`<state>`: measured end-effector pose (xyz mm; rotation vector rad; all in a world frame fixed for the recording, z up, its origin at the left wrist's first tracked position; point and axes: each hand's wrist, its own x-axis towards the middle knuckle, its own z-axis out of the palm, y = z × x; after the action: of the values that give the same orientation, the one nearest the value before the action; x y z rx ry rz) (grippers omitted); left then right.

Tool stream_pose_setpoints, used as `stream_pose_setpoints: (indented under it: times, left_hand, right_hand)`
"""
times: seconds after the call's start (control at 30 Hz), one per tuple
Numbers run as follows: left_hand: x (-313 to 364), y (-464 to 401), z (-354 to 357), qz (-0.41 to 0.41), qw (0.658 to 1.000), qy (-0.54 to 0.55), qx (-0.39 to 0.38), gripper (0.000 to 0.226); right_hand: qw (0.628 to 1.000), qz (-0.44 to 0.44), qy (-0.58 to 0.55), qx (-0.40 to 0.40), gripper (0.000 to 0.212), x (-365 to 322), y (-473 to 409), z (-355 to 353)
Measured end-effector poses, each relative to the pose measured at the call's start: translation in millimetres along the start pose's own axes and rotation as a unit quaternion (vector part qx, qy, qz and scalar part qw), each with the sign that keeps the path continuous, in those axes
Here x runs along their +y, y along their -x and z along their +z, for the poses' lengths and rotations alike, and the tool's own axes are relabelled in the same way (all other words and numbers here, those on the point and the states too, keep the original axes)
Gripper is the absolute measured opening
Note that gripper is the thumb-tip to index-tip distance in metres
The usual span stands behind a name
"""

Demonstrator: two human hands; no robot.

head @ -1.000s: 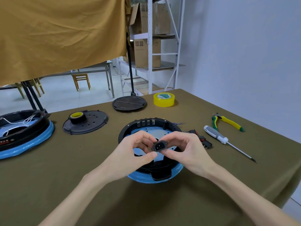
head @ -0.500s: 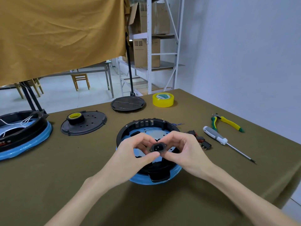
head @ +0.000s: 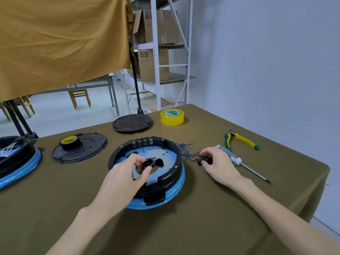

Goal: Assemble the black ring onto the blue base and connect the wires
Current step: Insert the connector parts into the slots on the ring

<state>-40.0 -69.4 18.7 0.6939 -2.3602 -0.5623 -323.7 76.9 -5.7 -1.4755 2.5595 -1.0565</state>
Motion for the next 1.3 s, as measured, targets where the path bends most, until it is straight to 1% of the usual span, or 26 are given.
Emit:
stream_pose_setpoints:
  times: [0.17, 0.27, 0.33, 0.4, 0.5, 0.57, 0.63, 0.7, 0.87, 1.0, 1.07, 1.13, 1.27, 1.3]
  left_hand:
    - [-5.3, -6.7, -2.6, -0.033, 0.999, -0.037, -0.013, 0.008]
    - [-0.7, -9.3, -0.6, -0.039, 0.997, -0.056, -0.026, 0.006]
    - [3.8, -13.5, 2.0, -0.047, 0.998, -0.043, -0.028, 0.006]
    - [8.9, -19.0, 5.8, -0.049, 0.998, -0.017, -0.024, 0.007]
    - [14.1, -23.0, 10.5, -0.055, 0.998, 0.018, -0.027, 0.012]
    - [12.8, -21.7, 11.0, -0.061, 0.998, 0.007, -0.026, 0.013]
    - [10.5, -19.4, 10.1, -0.06, 0.998, -0.008, -0.023, 0.014]
    - [9.2, -18.8, 10.4, -0.054, 0.998, -0.017, -0.021, 0.014]
    - [8.2, -19.1, 10.7, -0.035, 0.998, -0.038, -0.023, 0.019]
    - [8.2, -19.4, 10.6, -0.029, 0.998, -0.044, -0.027, 0.022]
    - [8.1, -18.7, 10.8, -0.027, 0.998, -0.045, -0.025, 0.022]
    - [8.0, -18.5, 10.3, -0.025, 0.998, -0.045, -0.025, 0.022]
    - [8.2, -18.4, 9.9, -0.021, 0.999, -0.04, -0.03, 0.026]
    - [8.4, -18.2, 9.7, -0.019, 0.999, -0.039, -0.031, 0.025]
  right_hand:
    - [0.992, -0.012, 0.121, -0.041, 0.029, 0.3, -12.4, -7.5]
    - [0.983, 0.016, 0.172, -0.059, 0.029, 0.6, -20.4, -11.1]
    - [0.982, 0.025, 0.18, -0.048, 0.024, -3.7, -25.9, -9.8]
    - [0.984, 0.007, 0.176, -0.031, 0.023, -10.0, -29.8, -3.5]
    - [0.977, 0.003, 0.208, -0.04, 0.025, -16.6, -33.5, 7.2]
    - [0.979, 0.022, 0.201, -0.031, 0.02, -19.1, -35.8, 10.0]
    - [0.982, 0.021, 0.185, -0.022, 0.013, -21.4, -37.6, 12.3]
    - [0.984, 0.02, 0.174, -0.032, 0.011, -24.5, -38.0, 12.4]
    - [0.989, 0.032, 0.115, -0.091, 0.017, -19.2, -35.3, 0.4]
    - [0.992, 0.026, 0.098, -0.077, 0.017, -17.6, -34.5, 0.1]
    - [0.99, 0.021, 0.114, -0.083, 0.014, -20.6, -36.8, 0.2]
    - [0.986, 0.022, 0.139, -0.095, 0.017, -23.7, -39.9, -1.7]
    - [0.982, 0.01, 0.151, -0.112, 0.017, -24.9, -43.0, -3.7]
    - [0.985, 0.004, 0.136, -0.104, 0.017, -23.6, -43.7, -4.0]
